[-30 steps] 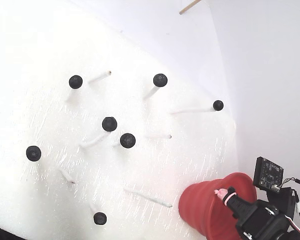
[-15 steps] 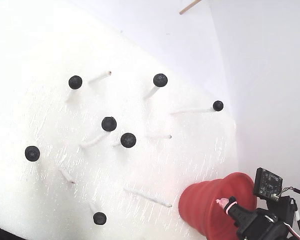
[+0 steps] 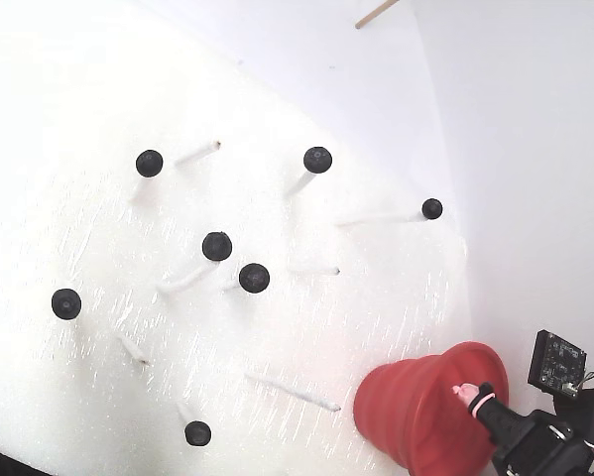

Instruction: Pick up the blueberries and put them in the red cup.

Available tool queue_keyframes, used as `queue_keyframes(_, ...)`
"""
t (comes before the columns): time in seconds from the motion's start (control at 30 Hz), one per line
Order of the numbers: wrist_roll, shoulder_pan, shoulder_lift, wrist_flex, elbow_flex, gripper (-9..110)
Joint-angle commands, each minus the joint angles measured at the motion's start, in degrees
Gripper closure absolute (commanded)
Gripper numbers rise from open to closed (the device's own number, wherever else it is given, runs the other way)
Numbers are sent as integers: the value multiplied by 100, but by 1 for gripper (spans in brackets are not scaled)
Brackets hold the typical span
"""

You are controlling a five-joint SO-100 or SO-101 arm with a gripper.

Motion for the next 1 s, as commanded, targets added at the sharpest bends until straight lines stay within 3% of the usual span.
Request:
queue_keyframes(0.0, 105, -255, 633, 44, -545, 84)
queue_keyframes(0.97, -158, -1318, 765, -281, -721, 84)
